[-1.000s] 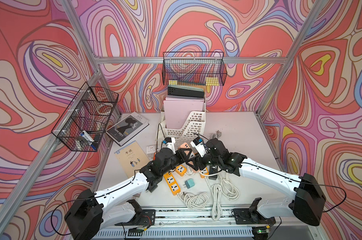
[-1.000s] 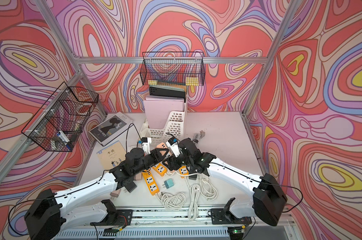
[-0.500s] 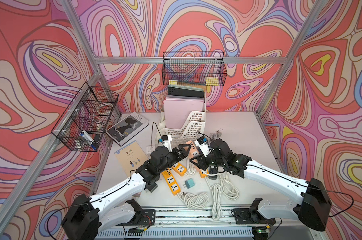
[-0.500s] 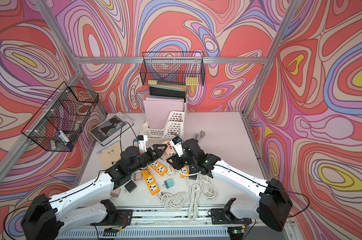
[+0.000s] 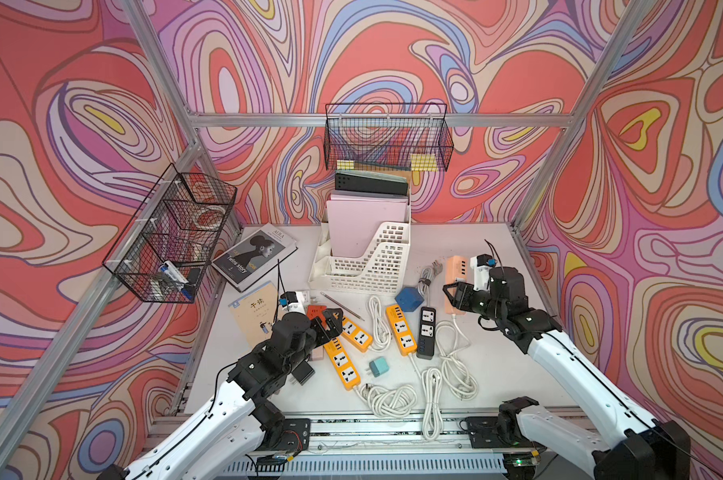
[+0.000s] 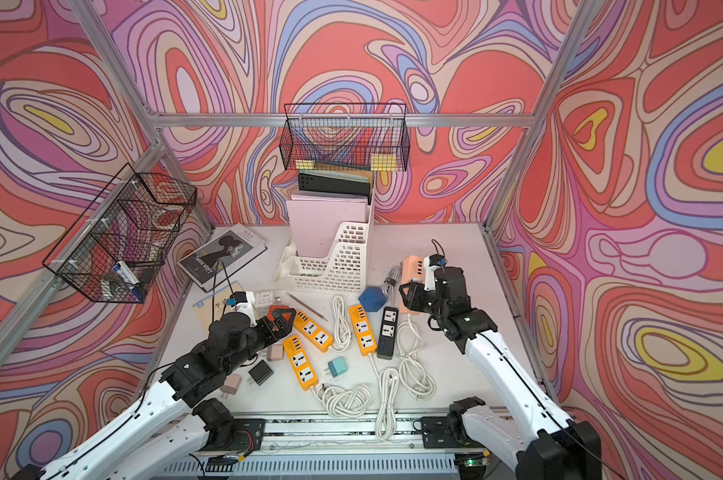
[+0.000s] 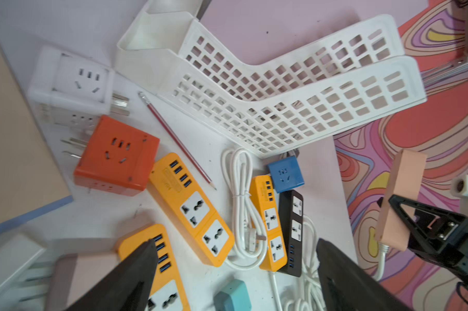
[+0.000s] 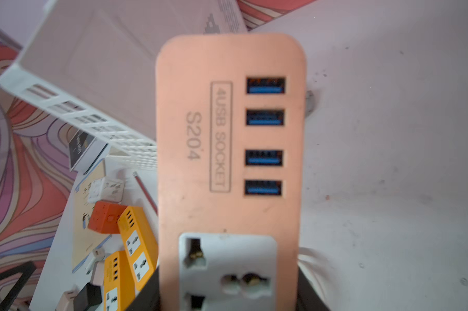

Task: Pull the plug off the socket
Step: Place the socket at the center of the board.

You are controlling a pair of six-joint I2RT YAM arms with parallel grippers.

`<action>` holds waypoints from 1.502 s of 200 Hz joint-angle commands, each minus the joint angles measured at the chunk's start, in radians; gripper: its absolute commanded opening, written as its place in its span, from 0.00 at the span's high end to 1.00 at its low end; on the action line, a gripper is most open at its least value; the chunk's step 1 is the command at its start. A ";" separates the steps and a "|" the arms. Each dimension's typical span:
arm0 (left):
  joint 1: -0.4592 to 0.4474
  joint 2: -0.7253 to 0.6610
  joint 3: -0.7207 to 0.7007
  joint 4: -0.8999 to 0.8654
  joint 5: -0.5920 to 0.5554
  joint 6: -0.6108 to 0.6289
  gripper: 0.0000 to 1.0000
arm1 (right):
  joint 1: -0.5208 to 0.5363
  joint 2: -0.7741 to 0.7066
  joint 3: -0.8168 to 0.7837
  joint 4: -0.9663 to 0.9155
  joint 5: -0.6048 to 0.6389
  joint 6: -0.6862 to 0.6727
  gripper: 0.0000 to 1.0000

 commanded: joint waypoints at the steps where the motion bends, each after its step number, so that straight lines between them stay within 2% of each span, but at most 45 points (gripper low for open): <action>1: 0.009 -0.024 0.002 -0.112 -0.079 0.057 0.02 | -0.105 0.101 0.011 -0.025 -0.028 0.026 0.68; 21: 0.011 -0.010 0.033 -0.126 -0.093 0.095 0.02 | -0.152 0.229 0.057 -0.007 -0.009 -0.002 0.68; 63: 0.013 0.044 0.119 -0.173 -0.091 0.175 0.02 | -0.170 0.492 0.192 -0.032 0.081 -0.087 0.66; 115: 0.013 0.030 0.165 -0.234 -0.109 0.216 0.02 | -0.179 0.744 0.359 -0.093 0.159 -0.181 0.62; 139: 0.014 0.027 0.192 -0.265 -0.115 0.230 0.02 | -0.179 0.812 0.423 -0.111 0.198 -0.199 0.60; 156: 0.014 0.028 0.206 -0.287 -0.118 0.231 0.02 | -0.180 0.846 0.458 -0.118 0.233 -0.201 0.56; 183: 0.014 0.024 0.210 -0.303 -0.114 0.218 0.02 | -0.181 0.889 0.504 -0.134 0.229 -0.207 0.37; 217: 0.014 0.022 0.213 -0.301 -0.112 0.212 0.02 | -0.181 0.848 0.500 -0.129 0.233 -0.195 0.18; 244: 0.014 0.027 0.222 -0.308 -0.124 0.228 0.02 | -0.181 0.717 0.457 -0.129 0.219 -0.186 0.15; 275: 0.015 0.025 0.213 -0.291 -0.152 0.245 0.02 | -0.181 0.420 0.323 -0.065 0.134 -0.165 0.14; 283: 0.015 0.025 0.209 -0.284 -0.160 0.248 0.02 | -0.181 0.341 0.282 -0.048 0.121 -0.159 0.02; 300: 0.014 0.033 0.204 -0.268 -0.180 0.257 0.01 | -0.181 0.177 0.199 -0.002 0.128 -0.155 0.02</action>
